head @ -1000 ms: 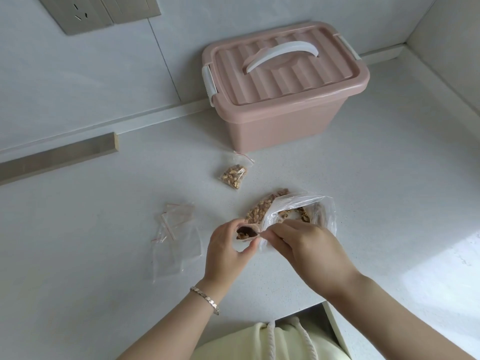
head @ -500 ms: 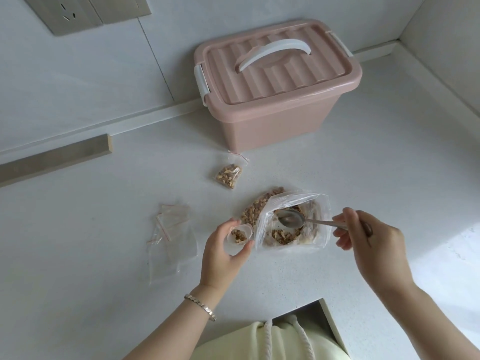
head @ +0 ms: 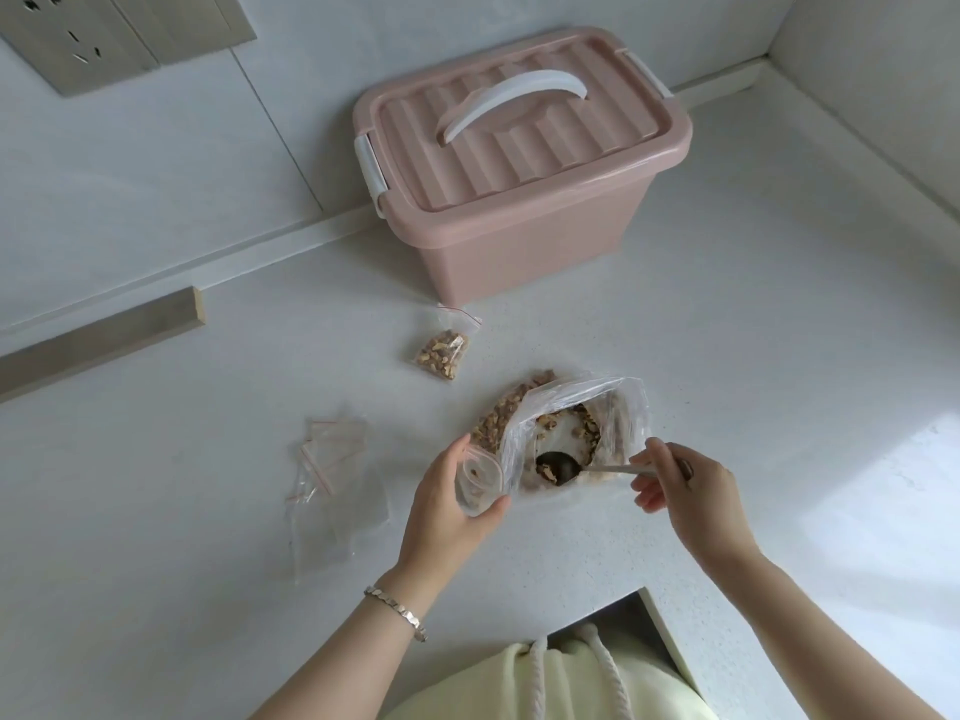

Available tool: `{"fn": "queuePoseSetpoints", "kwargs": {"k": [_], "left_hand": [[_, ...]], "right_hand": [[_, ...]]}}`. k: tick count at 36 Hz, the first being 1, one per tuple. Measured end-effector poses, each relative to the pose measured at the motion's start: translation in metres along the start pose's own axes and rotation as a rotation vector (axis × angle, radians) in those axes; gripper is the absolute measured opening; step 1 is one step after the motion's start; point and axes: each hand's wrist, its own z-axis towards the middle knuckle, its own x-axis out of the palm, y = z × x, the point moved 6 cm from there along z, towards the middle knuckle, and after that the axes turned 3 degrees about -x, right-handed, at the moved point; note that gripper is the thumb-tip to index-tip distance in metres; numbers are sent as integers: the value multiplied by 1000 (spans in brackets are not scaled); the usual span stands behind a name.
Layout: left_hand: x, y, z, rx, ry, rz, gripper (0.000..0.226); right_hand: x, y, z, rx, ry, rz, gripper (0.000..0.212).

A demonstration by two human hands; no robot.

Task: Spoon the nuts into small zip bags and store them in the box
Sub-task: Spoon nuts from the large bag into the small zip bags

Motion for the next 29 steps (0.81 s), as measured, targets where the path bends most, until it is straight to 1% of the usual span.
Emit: {"fn": "queuePoseSetpoints", "kwargs": {"k": [7, 12, 20, 25, 29], "left_hand": [[3, -1, 0, -8, -18, 16, 80], [3, -2, 1, -10, -36, 0, 76], [-1, 1, 0, -5, -21, 25, 78], [-4, 0, -1, 7, -33, 22, 75], [-3, -4, 1, 37, -33, 32, 73]], "right_hand": [[22, -27, -6, 319, 12, 348, 33], [21, -34, -14, 458, -30, 501, 35], [-11, -36, -17, 440, -102, 519, 35], [-29, -20, -12, 347, -125, 456, 37], [-34, 2, -6, 267, -102, 419, 40]]}}
